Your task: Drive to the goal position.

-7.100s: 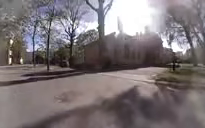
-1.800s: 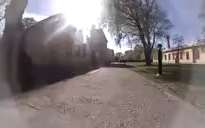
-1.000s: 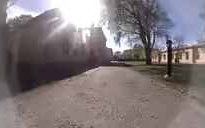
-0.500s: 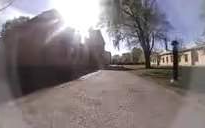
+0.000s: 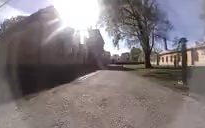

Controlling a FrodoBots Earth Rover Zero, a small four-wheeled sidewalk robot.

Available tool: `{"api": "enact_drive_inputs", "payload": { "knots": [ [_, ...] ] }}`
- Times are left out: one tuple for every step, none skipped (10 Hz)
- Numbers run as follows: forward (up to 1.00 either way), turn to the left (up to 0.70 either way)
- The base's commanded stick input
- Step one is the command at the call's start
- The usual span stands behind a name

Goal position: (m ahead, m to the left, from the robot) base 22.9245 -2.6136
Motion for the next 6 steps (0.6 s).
{"api": "enact_drive_inputs", "payload": {
  "knots": [
    [1.00, -0.17],
    [1.00, -0.34],
    [1.00, -0.28],
    [1.00, -0.08],
    [1.00, 0.00],
    [1.00, 0.00]
  ]
}}
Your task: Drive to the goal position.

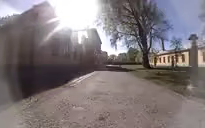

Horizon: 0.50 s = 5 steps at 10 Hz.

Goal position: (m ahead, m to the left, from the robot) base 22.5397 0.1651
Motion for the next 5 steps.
{"api": "enact_drive_inputs", "payload": {
  "knots": [
    [1.00, 0.00],
    [1.00, 0.00],
    [1.00, 0.00],
    [1.00, 0.00],
    [1.00, 0.00]
  ]
}}
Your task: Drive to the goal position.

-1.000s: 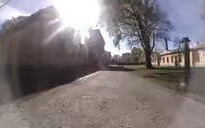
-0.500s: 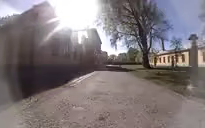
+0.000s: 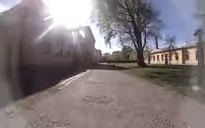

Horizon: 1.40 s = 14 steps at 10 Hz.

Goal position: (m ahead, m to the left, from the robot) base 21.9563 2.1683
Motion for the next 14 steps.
{"api": "enact_drive_inputs", "payload": {
  "knots": [
    [1.00, 0.00],
    [1.00, 0.00],
    [1.00, 0.00],
    [1.00, 0.00],
    [1.00, 0.00],
    [1.00, 0.00],
    [1.00, 0.00],
    [1.00, 0.00],
    [1.00, 0.00],
    [1.00, 0.00],
    [1.00, 0.00],
    [1.00, 0.00],
    [1.00, 0.00],
    [1.00, 0.00]
  ]
}}
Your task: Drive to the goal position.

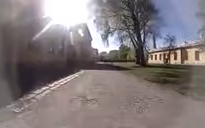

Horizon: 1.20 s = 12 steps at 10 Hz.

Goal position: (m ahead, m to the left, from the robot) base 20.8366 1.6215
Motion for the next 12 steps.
{"api": "enact_drive_inputs", "payload": {
  "knots": [
    [1.00, 0.00],
    [1.00, 0.00],
    [1.00, 0.00],
    [1.00, 0.00],
    [1.00, 0.00],
    [1.00, 0.00],
    [1.00, 0.00],
    [1.00, 0.00],
    [1.00, 0.00],
    [1.00, 0.00],
    [1.00, 0.00],
    [1.00, 0.00]
  ]
}}
